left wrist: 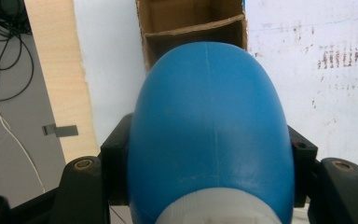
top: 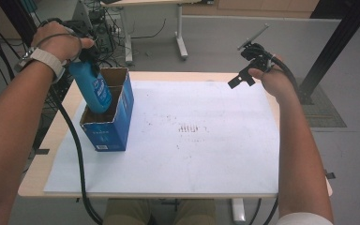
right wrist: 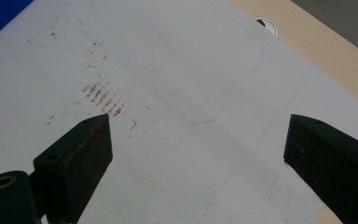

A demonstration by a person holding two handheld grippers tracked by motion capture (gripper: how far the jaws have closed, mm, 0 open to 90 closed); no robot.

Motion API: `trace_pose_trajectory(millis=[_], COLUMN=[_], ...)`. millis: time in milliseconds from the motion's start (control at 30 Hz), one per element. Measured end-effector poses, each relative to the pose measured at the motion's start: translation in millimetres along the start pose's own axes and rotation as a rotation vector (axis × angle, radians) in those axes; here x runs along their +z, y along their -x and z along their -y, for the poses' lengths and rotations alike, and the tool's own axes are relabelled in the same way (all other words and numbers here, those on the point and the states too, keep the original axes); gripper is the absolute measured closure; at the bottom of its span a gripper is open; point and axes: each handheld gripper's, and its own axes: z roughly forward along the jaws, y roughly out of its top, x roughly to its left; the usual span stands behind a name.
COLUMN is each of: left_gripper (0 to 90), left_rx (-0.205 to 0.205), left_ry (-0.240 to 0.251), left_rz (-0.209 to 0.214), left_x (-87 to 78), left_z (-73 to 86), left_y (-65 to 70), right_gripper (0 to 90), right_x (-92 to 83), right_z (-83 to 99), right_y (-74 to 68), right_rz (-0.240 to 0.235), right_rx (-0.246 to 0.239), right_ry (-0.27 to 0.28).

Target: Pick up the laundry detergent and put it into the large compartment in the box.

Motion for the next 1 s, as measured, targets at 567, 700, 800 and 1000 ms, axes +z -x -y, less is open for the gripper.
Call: trace_pose_trajectory(millis=[567, 700, 800, 1000], left_gripper=[38.1, 38.1, 38.1, 38.1], left_rx=[-0.003, 0.001, 0.005, 0.006], left_ry=[-0.014, -0.014, -0.016, -0.022], left_rz=[-0.014, -0.017, -0.019, -0.02], left_x=[27.9, 34.2, 40.2, 48.4], left_z=[-4.0, -4.6, -5.4, -6.8], left_y=[4.9, 6.4, 7.8, 9.8], right_gripper=[7.7, 7.7, 7.7, 7.7], right_x=[1.5, 0.5, 0.4, 1.1], right_z=[2.9, 3.8, 4.3, 5.4], right_y=[1.5, 2.2, 2.7, 3.5], right_rz=[-0.003, -0.003, -0.001, -0.004], right_rx=[-0.001, 0.002, 0.004, 0.006], right_ry=[0.001, 0.003, 0.001, 0.002])
